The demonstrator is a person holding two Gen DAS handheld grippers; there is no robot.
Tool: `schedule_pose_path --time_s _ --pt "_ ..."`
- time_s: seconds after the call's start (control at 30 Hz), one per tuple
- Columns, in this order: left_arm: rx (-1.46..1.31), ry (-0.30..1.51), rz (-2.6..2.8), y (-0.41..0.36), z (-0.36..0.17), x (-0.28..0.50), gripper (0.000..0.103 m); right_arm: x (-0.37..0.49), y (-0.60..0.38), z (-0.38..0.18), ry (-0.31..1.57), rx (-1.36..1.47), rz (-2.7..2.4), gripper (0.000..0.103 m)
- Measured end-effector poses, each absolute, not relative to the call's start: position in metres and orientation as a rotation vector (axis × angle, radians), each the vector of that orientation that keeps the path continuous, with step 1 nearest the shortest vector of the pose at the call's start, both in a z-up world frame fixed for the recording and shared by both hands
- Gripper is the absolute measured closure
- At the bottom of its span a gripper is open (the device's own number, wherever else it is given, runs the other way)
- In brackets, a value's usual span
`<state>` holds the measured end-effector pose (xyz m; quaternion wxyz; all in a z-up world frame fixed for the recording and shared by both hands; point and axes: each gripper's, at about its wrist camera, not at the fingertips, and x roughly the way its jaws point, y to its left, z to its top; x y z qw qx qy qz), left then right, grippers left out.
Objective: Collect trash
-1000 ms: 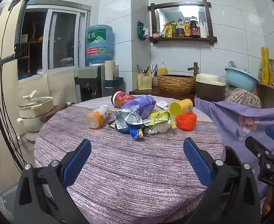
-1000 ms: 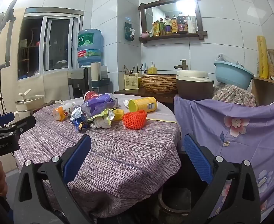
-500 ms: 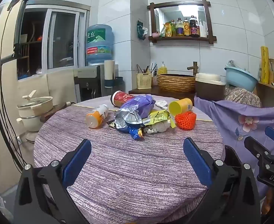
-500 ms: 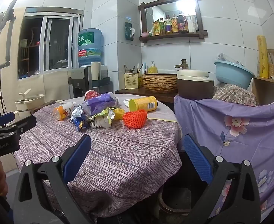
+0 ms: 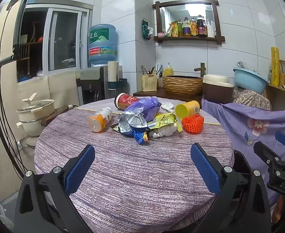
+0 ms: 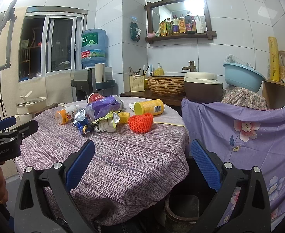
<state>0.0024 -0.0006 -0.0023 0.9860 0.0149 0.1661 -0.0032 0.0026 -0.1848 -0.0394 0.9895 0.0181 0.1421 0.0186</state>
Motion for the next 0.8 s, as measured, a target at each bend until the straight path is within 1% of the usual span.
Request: schedule_pose_path --time_s 0.8 --pt "0.033 0.337 -0.006 -0.0024 -0.0049 0.0027 0.005 0.0022 -0.1836 -0.0398 0.288 0.035 0.037 0.005"
